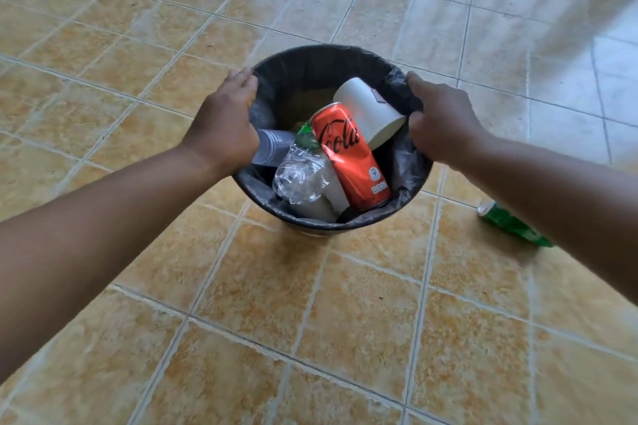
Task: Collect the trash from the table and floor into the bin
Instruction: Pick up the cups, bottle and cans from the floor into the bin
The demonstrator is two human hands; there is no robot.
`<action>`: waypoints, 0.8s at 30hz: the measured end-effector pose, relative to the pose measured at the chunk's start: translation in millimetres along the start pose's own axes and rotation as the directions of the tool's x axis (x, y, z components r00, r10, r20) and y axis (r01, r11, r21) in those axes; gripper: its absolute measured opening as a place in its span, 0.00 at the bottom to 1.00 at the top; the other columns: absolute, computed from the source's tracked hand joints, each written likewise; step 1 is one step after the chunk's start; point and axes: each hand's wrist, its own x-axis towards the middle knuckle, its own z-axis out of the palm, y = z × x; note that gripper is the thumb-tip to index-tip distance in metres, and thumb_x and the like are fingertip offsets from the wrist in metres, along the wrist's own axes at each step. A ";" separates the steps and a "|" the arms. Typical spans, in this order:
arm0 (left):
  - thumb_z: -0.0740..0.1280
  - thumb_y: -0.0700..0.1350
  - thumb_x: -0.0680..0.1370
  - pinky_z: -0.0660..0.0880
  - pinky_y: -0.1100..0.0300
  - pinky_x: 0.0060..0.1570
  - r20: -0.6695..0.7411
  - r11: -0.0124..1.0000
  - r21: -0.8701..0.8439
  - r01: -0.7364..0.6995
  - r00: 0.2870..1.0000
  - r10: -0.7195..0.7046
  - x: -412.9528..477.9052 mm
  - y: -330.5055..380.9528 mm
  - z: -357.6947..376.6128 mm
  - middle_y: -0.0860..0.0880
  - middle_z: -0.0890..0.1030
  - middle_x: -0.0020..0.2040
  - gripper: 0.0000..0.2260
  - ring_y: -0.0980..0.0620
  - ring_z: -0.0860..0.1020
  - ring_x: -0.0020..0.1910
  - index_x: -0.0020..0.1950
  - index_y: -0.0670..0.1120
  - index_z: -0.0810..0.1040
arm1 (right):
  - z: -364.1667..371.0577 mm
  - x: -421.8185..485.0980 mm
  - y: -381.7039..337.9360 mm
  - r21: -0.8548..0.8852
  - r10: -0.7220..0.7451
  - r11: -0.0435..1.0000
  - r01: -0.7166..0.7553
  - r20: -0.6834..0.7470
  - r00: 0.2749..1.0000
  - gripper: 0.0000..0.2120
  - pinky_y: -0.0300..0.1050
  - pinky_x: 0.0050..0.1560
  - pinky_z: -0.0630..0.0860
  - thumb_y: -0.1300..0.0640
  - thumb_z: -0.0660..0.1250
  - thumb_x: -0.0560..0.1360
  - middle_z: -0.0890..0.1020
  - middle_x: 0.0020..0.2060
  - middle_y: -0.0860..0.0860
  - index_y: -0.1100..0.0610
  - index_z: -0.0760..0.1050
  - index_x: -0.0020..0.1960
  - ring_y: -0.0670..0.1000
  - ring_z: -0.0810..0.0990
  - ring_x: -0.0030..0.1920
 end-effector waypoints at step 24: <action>0.62 0.49 0.81 0.51 0.55 0.77 0.095 0.979 0.047 -0.200 0.976 0.195 21.7 118.1 77.8 0.45 0.56 0.81 0.30 0.48 0.52 0.80 0.79 0.39 0.57 | -38.2 -32.9 162.5 0.553 0.292 0.821 -0.140 -0.197 0.936 0.24 0.57 0.63 0.74 0.42 0.56 0.81 0.83 0.56 0.53 0.57 0.78 0.62 0.55 0.79 0.60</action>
